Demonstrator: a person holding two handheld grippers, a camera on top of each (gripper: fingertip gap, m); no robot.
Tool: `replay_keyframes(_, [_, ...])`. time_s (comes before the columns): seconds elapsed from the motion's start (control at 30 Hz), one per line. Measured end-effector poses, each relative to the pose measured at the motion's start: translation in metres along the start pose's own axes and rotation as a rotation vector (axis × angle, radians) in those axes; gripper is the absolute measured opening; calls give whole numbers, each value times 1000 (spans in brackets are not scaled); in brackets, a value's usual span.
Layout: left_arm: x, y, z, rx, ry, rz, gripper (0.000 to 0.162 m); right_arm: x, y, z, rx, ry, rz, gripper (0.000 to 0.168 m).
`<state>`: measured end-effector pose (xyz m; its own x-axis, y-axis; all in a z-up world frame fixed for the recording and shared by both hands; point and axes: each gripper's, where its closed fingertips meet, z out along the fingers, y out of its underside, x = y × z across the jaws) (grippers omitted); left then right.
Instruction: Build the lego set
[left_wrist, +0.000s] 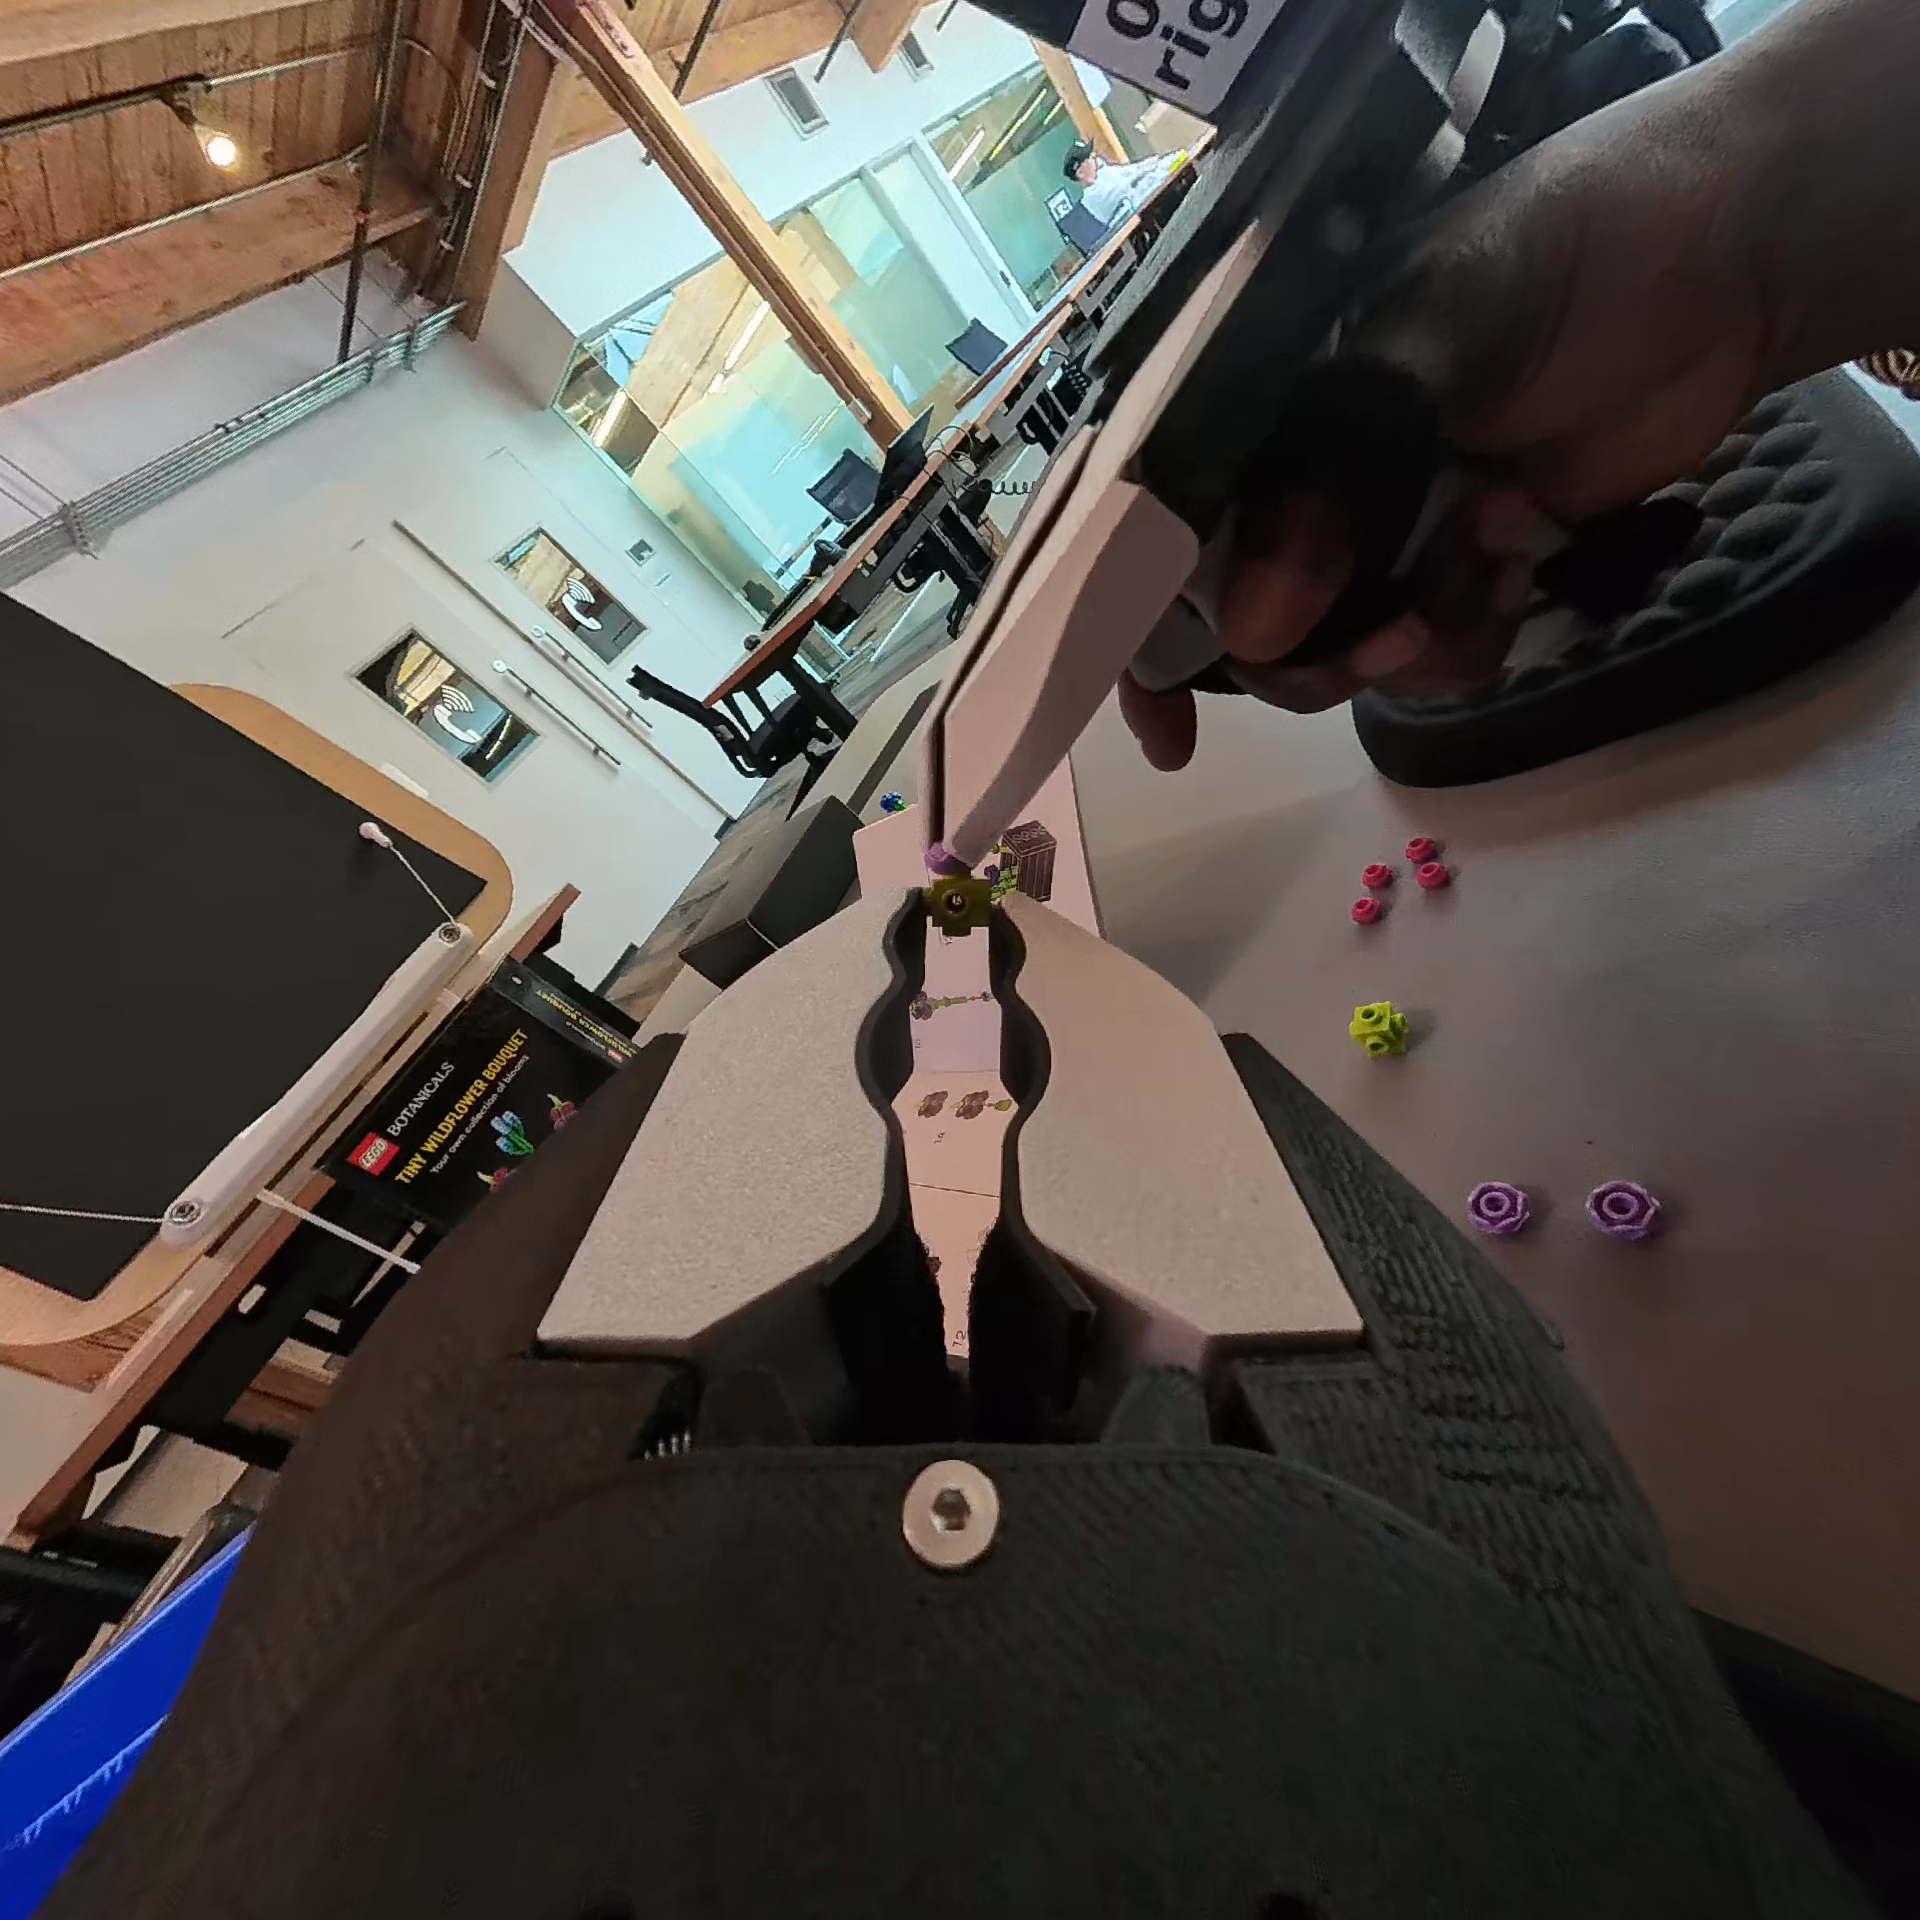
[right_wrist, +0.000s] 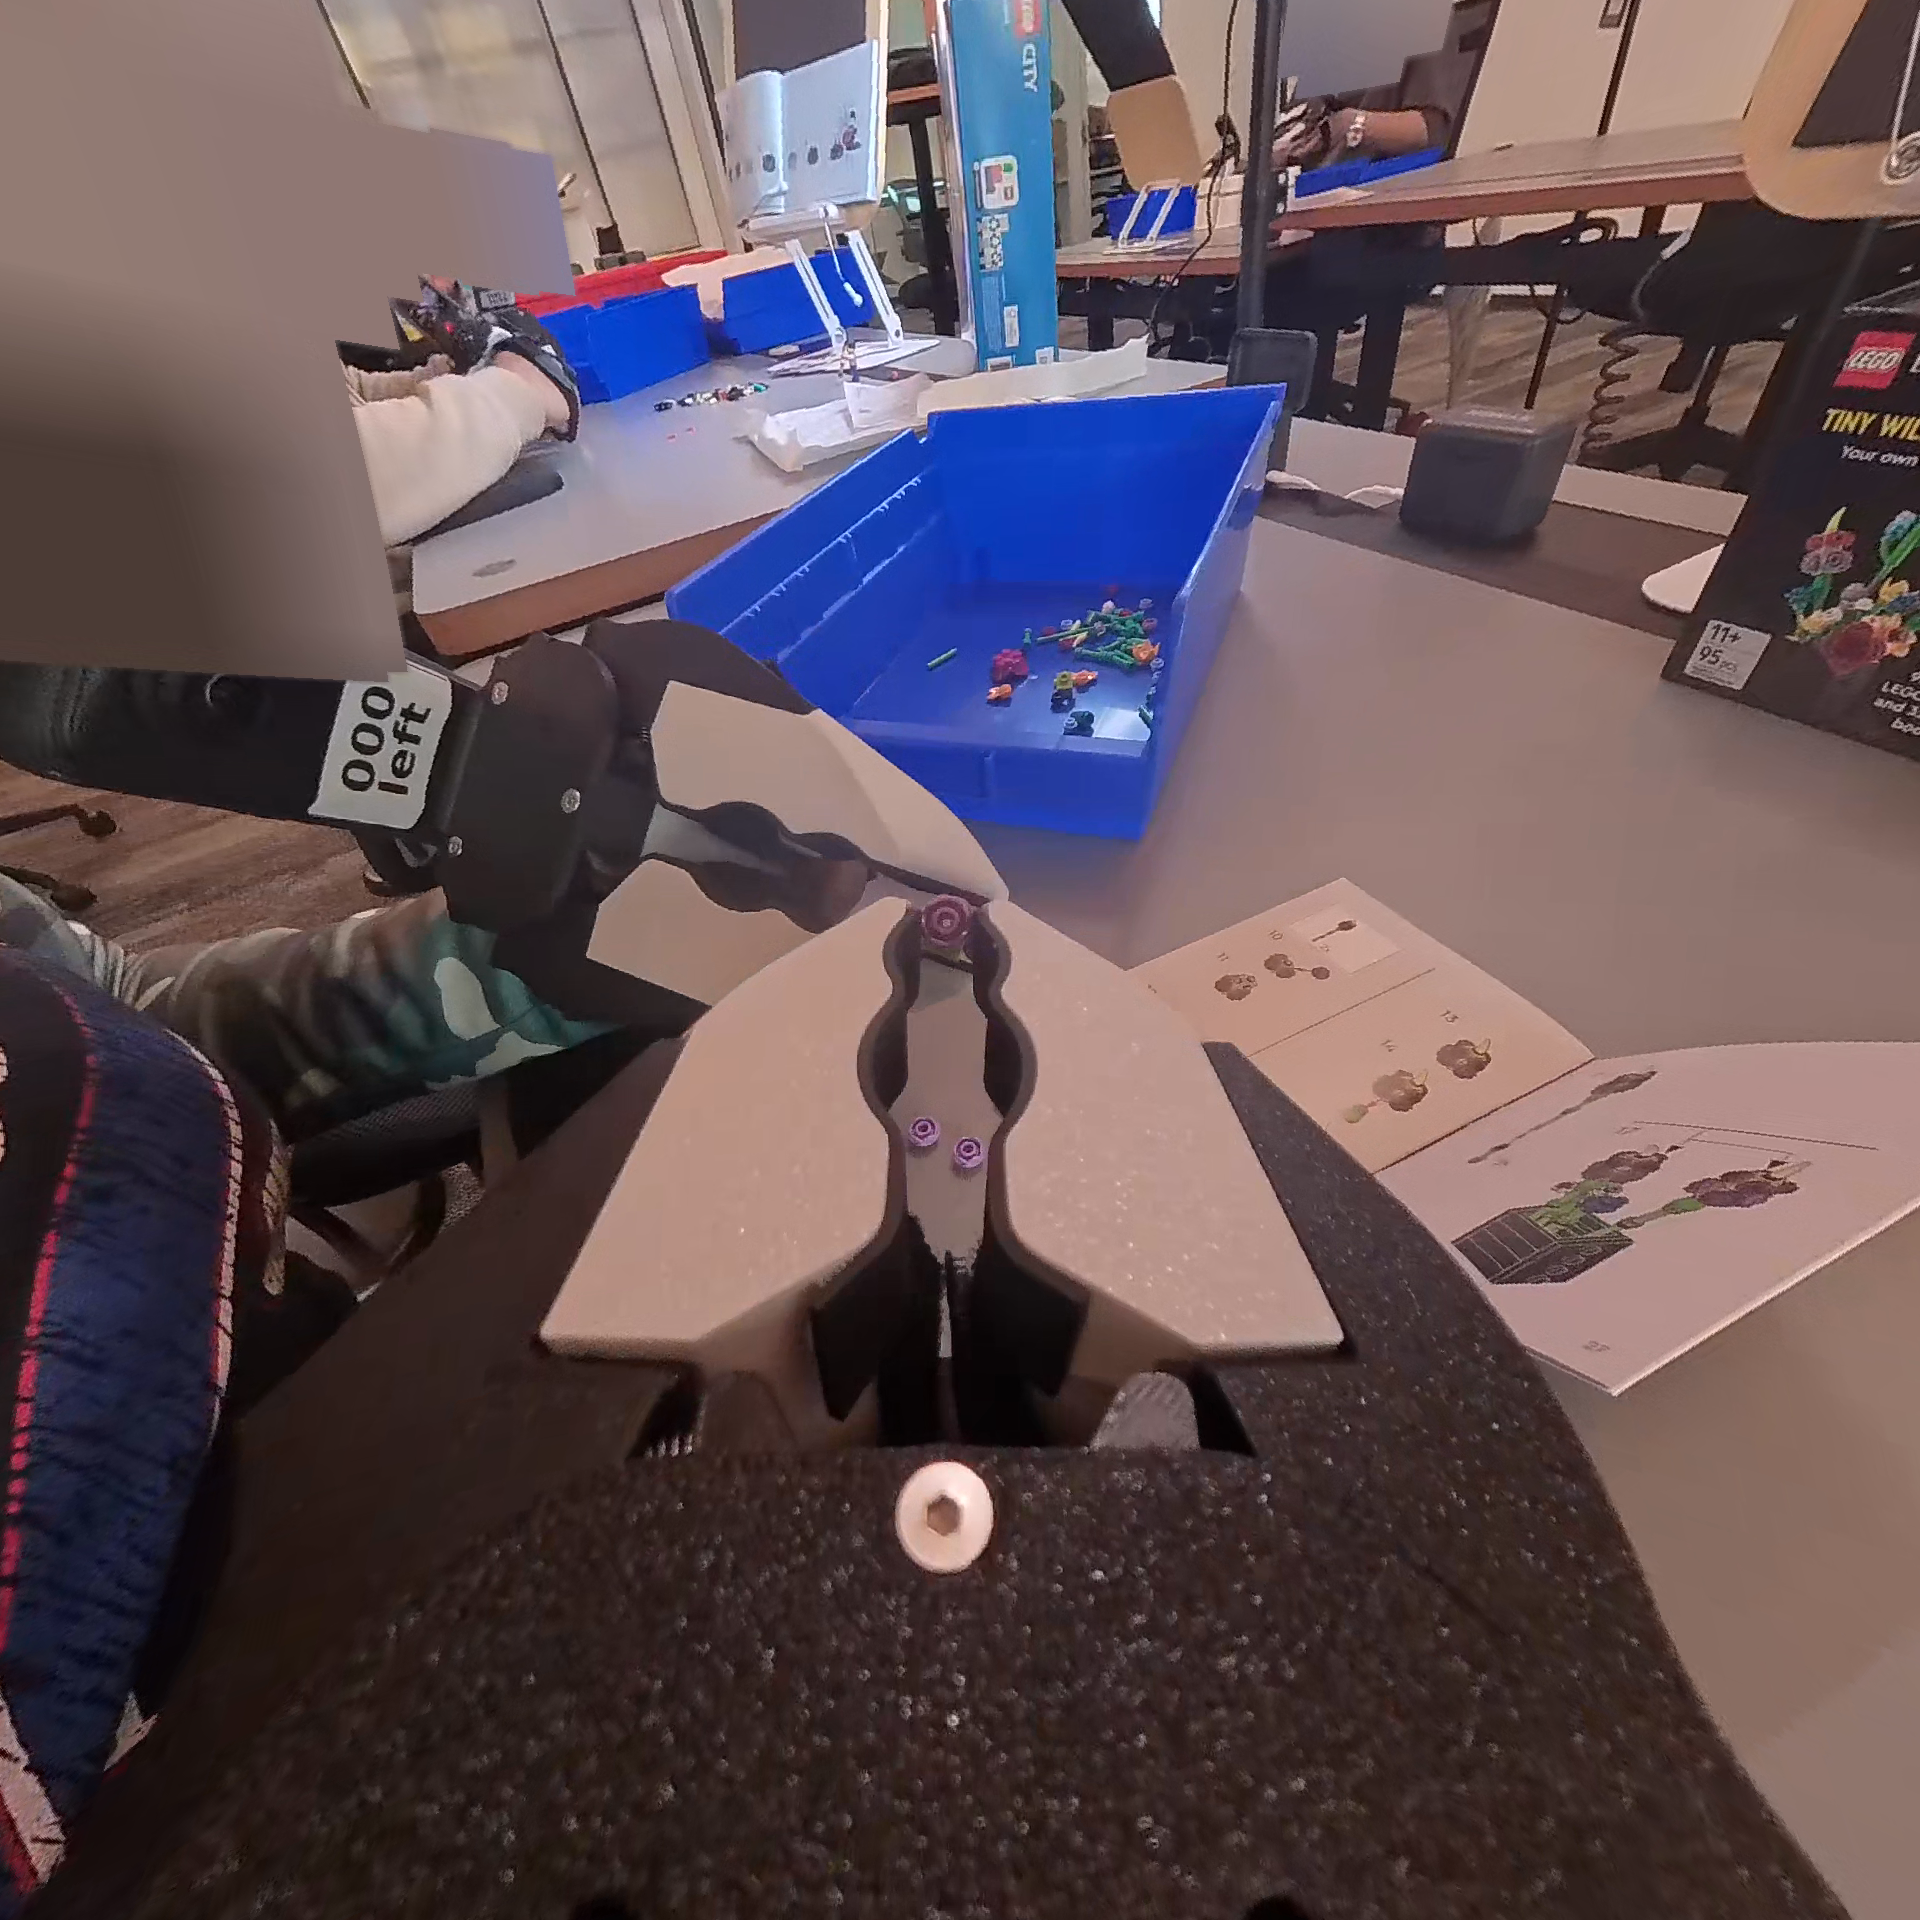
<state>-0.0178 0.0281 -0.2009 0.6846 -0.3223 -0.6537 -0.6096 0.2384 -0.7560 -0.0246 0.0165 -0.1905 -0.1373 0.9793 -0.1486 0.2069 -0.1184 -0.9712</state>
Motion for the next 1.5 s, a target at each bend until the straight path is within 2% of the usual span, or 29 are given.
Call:
replay_keyframes(0.33, [2, -1, -1, 2, 9, -12, 11, -2, 1, -1, 10, -7, -11, 9])
replay_keyframes(0.7, [1, -7, -2, 70, 62, -254, 10, -3, -5, -1, 224, -29, 123, 9])
replay_keyframes(0.93, [3, -2, 0, 46, 88, -340, 9, 1, 2, 0, 252, 21, 115, 9])
replay_keyframes(1.4, [8, -2, 0, 34, 90, -242, 9, 0, 8, -1, 242, 36, 113, 10])
replay_keyframes(1.5, [5, -3, 6, 32, 57, -227, 12, 4, 1, -5, 279, 22, 129, 9])
